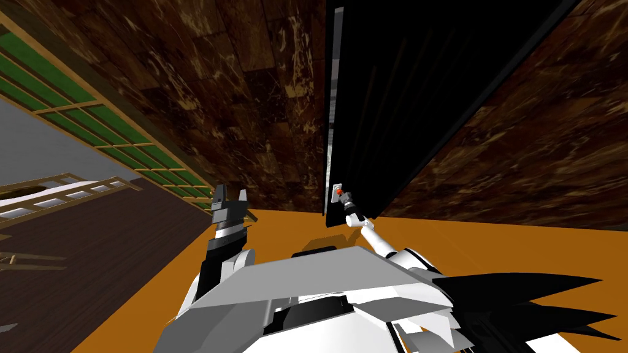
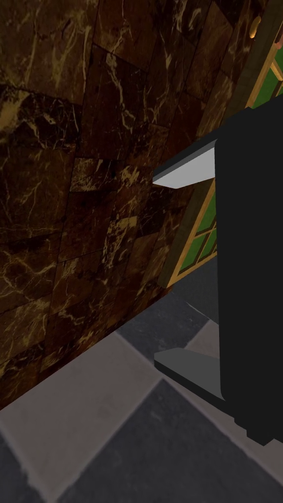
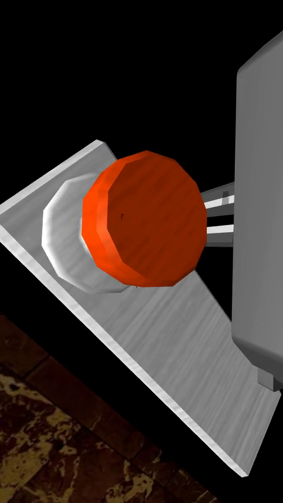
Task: Pull the door open
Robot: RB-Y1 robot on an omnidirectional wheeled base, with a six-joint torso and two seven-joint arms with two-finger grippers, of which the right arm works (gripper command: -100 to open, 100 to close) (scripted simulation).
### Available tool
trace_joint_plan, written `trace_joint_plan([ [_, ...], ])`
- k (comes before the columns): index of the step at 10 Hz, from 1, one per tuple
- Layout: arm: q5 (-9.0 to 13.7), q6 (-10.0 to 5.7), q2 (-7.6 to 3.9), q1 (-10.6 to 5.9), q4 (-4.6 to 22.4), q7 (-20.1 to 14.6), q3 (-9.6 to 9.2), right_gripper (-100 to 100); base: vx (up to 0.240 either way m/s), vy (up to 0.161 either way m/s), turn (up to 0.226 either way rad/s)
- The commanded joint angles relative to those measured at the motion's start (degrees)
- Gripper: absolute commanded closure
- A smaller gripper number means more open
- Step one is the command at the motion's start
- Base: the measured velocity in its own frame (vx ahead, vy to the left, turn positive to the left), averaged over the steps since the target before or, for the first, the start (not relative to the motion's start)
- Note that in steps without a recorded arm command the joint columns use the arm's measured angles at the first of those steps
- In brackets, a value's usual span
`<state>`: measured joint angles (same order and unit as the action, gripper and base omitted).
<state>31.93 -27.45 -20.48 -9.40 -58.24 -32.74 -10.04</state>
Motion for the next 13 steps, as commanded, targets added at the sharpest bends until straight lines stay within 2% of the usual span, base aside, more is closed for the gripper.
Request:
trace_joint_plan([
  [1,0.63,-0.90,0.43,-0.84,-0.32,-2.17,-0.82,100,-0.043,-0.031,0.043],
  [2,2.16,-0.56,0.61,-0.86,-0.62,-4.31,-1.22,100,-0.041,-0.033,0.055],
  [3,3.62,0.55,0.05,0.72,-1.43,-5.07,-1.21,-100,-0.067,-0.055,0.017],
  [6,6.91,1.07,0.22,1.52,-3.32,-8.61,-2.26,-100,-0.110,-0.027,0.051],
  [13,16.73,2.62,0.71,3.89,-8.96,-19.12,-5.43,-100,-0.096,-0.054,0.047],
])
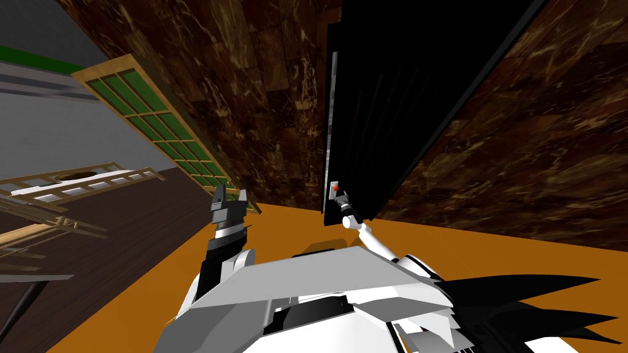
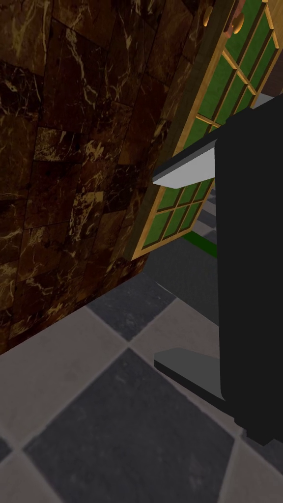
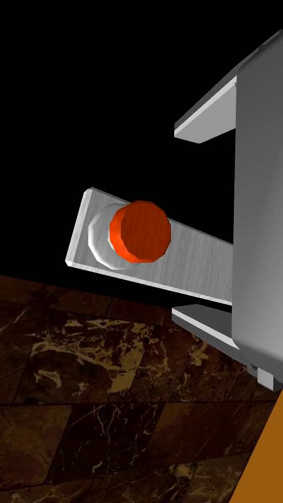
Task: Pull the door open
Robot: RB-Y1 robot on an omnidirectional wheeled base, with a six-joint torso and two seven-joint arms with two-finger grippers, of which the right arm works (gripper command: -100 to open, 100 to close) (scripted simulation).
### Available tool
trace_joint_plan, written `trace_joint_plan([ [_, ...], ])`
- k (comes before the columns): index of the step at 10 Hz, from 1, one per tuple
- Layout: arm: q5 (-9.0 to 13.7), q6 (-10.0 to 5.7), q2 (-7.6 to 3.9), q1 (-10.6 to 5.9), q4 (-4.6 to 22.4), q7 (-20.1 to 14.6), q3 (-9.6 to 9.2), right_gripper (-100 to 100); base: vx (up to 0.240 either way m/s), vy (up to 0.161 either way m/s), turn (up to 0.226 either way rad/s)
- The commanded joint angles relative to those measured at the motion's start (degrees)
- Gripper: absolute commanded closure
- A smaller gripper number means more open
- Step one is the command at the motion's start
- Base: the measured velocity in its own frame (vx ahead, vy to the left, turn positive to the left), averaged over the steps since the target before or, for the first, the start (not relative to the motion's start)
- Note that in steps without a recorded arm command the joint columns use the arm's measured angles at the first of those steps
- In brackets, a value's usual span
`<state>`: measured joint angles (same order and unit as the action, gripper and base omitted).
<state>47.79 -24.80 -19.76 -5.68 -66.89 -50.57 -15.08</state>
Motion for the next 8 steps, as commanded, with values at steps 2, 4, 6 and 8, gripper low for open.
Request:
trace_joint_plan([
  [2,3.37,0.36,0.11,0.76,-1.75,-4.02,-1.19,-100,-0.109,-0.052,0.037],
  [4,5.33,0.67,0.21,1.24,-2.87,-6.13,-1.82,-100,-0.077,-0.041,0.033],
  [6,6.95,0.93,0.30,1.63,-3.80,-7.87,-2.35,-100,-0.061,-0.039,0.024],
  [8,6.92,0.24,-1.24,1.62,-2.48,-8.80,-1.23,-100,0.027,-0.001,0.108],
])
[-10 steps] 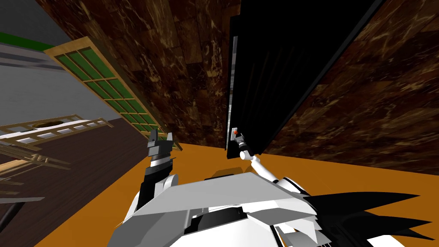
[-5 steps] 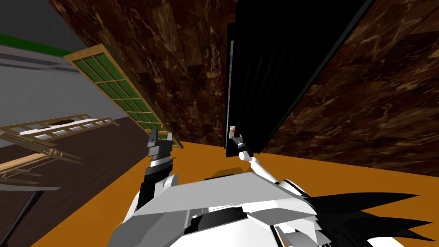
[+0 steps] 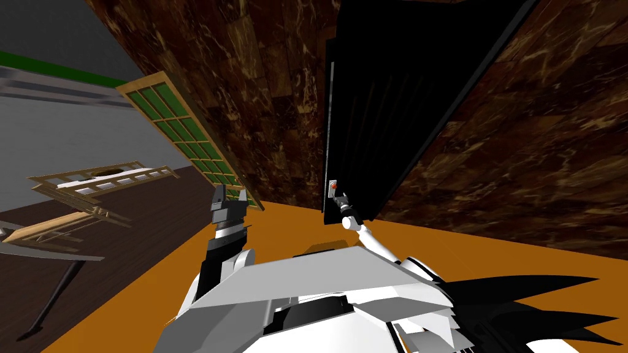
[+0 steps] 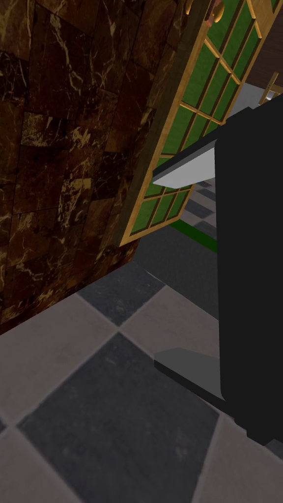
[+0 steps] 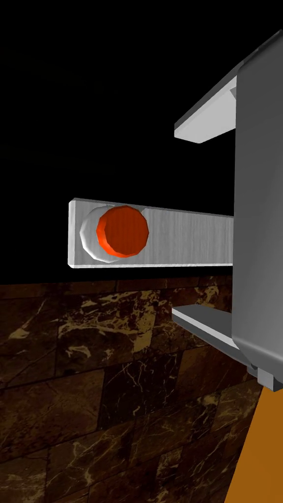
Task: Pull the door open
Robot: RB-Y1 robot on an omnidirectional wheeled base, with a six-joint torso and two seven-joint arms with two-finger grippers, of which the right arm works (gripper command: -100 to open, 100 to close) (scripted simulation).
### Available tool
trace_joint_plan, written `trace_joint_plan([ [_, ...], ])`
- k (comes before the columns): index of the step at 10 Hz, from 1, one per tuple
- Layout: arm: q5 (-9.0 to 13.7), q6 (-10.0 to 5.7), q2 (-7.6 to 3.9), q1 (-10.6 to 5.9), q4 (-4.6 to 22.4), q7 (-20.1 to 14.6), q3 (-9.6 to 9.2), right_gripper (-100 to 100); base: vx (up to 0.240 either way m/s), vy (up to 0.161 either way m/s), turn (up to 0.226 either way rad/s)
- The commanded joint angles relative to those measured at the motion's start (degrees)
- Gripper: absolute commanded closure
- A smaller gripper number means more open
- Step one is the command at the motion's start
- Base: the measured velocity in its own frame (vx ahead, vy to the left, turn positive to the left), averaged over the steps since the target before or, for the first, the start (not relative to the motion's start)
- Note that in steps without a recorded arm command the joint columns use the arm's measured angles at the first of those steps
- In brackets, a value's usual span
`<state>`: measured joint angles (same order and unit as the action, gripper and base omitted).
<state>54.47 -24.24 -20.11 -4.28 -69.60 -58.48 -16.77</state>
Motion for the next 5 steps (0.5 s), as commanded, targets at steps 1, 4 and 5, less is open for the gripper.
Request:
trace_joint_plan([
  [1,0.52,-0.82,-1.99,0.35,0.98,-1.94,1.12,-100,0.177,0.040,0.258],
  [4,1.13,-1.88,-4.34,0.61,2.57,-4.18,2.51,-100,0.181,0.032,0.198],
  [5,1.13,-1.88,-4.34,0.61,2.57,-4.18,2.51,-100,0.084,0.013,0.019],
])
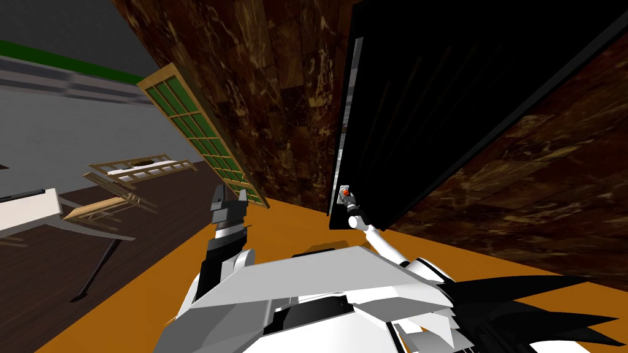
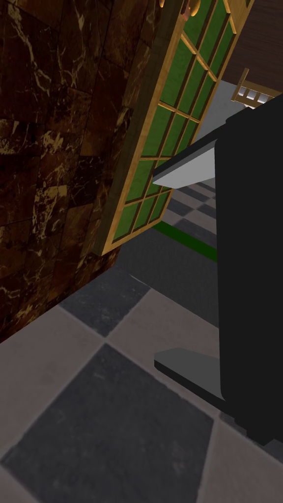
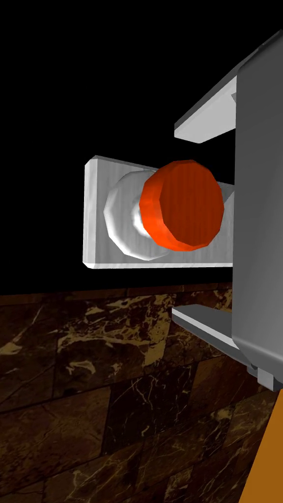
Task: Pull the door open
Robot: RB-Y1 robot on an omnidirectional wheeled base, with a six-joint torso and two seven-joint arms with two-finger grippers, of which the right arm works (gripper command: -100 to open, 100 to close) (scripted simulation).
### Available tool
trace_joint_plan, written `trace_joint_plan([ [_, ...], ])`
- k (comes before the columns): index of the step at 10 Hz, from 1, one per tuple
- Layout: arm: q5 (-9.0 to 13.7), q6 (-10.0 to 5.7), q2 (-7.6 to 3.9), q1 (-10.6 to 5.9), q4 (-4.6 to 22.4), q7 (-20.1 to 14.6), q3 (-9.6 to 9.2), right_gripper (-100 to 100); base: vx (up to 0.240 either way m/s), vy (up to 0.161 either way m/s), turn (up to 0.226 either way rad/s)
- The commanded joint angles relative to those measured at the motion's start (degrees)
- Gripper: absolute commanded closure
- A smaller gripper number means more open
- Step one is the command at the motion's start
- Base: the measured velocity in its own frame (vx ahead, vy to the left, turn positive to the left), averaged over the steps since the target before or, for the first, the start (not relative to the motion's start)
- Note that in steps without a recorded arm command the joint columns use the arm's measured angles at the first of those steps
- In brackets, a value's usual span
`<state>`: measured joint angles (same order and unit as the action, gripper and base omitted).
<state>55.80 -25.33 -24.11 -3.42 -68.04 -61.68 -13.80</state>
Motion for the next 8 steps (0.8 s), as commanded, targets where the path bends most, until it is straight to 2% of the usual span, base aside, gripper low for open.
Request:
trace_joint_plan([
  [1,0.06,-1.24,-1.35,-0.15,1.69,-1.92,0.14,-100,0.066,0.008,0.148],
  [2,0.25,-1.57,-2.07,-0.06,2.17,-2.61,0.57,-100,0.094,0.002,0.167],
  [3,0.25,-0.96,-1.16,0.32,1.03,-1.37,0.66,-100,0.043,-0.002,0.026],
  [4,0.25,-0.96,-1.16,0.32,1.03,-1.37,0.66,100,-0.009,-0.003,-0.037],
  [8,0.25,-0.96,-1.16,0.32,1.03,-1.37,0.66,100,-0.008,-0.004,0.000],
])
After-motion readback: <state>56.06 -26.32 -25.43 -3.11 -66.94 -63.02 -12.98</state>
